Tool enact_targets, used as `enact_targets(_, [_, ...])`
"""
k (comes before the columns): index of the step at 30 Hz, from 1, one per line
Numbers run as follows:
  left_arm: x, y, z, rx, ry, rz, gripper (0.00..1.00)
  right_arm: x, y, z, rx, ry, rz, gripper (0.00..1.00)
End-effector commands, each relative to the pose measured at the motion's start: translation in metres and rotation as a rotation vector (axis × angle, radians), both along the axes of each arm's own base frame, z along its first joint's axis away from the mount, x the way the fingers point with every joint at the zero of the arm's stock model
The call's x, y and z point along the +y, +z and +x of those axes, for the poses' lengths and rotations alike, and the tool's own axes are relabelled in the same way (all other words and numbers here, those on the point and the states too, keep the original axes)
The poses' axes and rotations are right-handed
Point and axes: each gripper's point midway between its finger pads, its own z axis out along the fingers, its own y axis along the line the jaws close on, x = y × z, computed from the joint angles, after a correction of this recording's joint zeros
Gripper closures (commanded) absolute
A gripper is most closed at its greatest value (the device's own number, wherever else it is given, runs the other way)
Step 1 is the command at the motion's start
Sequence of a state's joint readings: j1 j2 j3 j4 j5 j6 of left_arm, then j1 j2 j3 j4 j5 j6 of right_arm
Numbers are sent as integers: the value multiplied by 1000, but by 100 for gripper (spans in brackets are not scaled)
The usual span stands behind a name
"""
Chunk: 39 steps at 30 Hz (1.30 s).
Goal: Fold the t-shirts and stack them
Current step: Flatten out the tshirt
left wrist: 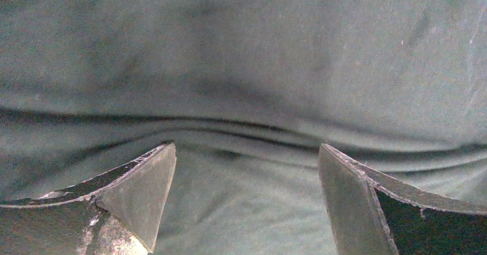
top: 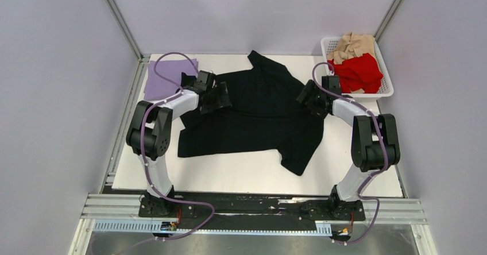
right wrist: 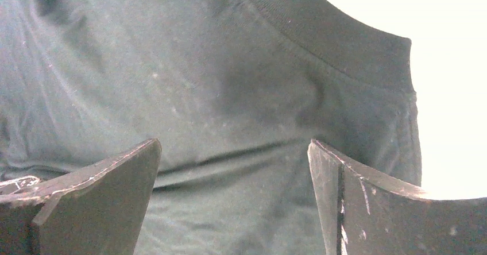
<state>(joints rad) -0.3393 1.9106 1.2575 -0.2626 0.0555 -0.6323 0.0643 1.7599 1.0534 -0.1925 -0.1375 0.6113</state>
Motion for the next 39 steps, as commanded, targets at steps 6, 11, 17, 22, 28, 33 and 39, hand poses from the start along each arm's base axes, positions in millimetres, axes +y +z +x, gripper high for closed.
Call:
enact_targets(6, [56, 81, -98, -86, 79, 115, 0, -5, 91, -61, -230, 35, -44, 0])
enact_targets(11, [109, 63, -173, -18, 272, 189, 0, -20, 101, -96, -307, -26, -76, 0])
enact_targets(17, [145, 43, -216, 23, 482, 222, 0, -23, 111, -102, -350, -36, -86, 0])
enact_targets(22, [155, 22, -214, 72, 563, 179, 6, -23, 106, -101, -334, -27, -89, 0])
enact_targets(28, [152, 6, -205, 120, 563, 161, 21, -25, 102, -100, -320, -33, -100, 0])
enact_targets(33, [152, -3, -199, 148, 557, 183, 23, -28, 101, -100, -317, -48, -113, 0])
enact_targets(39, [147, -14, -189, 174, 521, 201, 24, -29, 99, -100, -309, -52, -119, 0])
